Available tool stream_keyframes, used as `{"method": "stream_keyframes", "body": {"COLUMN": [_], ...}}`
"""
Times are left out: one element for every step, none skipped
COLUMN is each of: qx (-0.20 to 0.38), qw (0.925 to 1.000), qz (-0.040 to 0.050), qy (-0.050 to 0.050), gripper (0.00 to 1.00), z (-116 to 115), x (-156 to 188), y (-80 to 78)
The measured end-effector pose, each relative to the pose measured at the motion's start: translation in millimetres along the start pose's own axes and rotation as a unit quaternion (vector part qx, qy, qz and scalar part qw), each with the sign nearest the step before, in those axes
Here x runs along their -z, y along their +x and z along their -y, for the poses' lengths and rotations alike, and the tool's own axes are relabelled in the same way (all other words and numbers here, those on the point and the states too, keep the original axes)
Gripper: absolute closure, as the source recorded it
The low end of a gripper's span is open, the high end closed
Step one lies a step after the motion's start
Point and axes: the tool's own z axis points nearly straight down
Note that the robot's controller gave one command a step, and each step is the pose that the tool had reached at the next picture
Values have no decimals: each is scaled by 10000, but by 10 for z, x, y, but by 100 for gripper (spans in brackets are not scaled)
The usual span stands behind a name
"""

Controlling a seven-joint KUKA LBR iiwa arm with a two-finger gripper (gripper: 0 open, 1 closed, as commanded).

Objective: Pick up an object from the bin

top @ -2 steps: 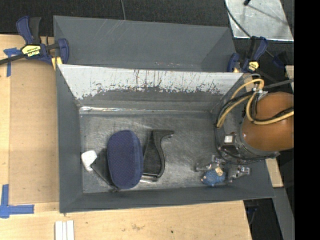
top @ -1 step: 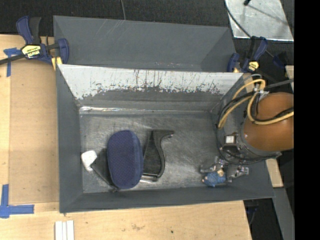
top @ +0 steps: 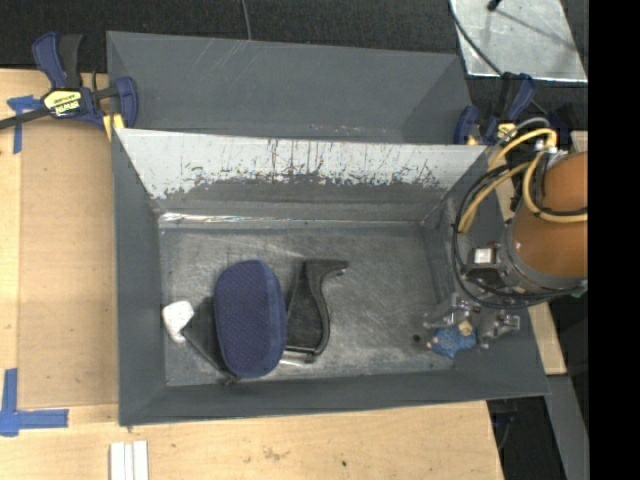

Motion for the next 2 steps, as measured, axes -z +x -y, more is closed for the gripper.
{"method": "stream_keyframes", "body": {"qx": [-9, -16], "qw": [10000, 10000], "qz": [-1, 0], "qy": [-20, -17], "gripper": [100, 100], "z": [12, 25], "x": [146, 344], "y": [-7, -12]}}
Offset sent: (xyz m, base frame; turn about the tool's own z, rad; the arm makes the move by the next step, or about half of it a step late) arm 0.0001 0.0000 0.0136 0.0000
